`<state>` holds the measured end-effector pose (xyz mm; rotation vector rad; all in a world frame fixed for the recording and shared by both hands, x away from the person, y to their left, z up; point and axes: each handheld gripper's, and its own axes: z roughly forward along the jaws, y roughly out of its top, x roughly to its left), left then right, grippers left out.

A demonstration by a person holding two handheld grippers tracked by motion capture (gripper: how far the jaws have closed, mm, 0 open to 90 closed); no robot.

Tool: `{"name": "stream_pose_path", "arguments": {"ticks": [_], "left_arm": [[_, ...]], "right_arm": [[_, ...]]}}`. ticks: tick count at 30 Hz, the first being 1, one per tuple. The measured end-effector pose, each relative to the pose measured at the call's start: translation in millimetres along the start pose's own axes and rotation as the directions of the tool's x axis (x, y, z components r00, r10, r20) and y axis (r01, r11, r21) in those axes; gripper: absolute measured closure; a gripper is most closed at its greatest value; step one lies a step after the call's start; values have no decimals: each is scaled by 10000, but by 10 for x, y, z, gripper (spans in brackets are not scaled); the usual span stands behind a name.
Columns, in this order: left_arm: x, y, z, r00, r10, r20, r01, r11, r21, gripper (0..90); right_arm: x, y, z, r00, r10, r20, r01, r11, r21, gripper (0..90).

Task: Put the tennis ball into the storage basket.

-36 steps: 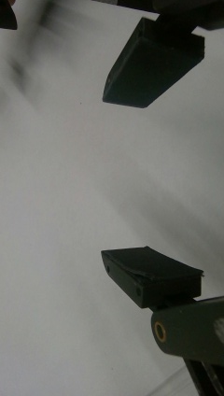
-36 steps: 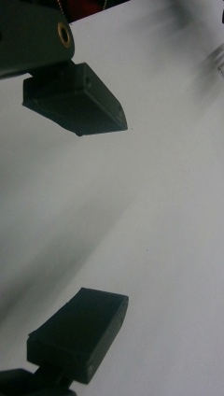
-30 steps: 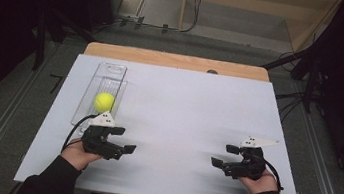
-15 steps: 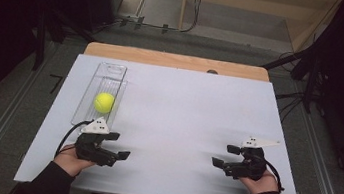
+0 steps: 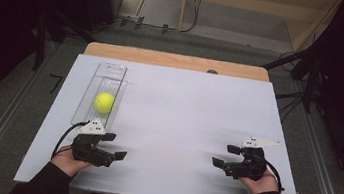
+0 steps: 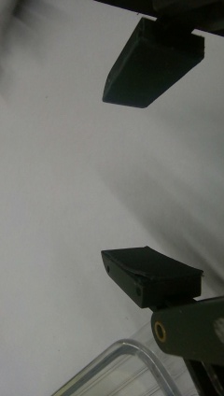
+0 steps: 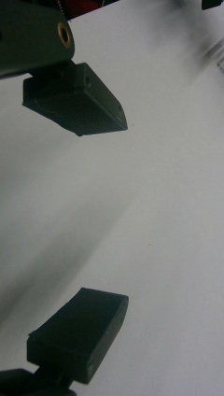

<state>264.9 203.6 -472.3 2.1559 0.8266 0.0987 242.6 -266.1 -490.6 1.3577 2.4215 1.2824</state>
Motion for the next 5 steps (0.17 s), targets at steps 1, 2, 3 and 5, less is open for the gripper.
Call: {"name": "stream_pose_path", "arguments": {"ticks": [1,2,3,5], "left_arm": [[1,-1,-2,10000,6,9,-6,10000,-12,210],[1,-2,-2,10000,7,3,-7,10000,-31,210],[3,-4,-3,10000,16,7,-16,10000,-12,210],[9,-8,-6,10000,-12,11,12,10000,3,210]], "right_arm": [[-1,-1,1,10000,3,-9,-3,10000,-16,132],[-1,-1,1,10000,3,-7,-3,10000,-18,132],[-2,0,2,10000,2,-10,-2,10000,-17,132],[-2,0,3,10000,-1,-9,1,10000,-11,131]]}}
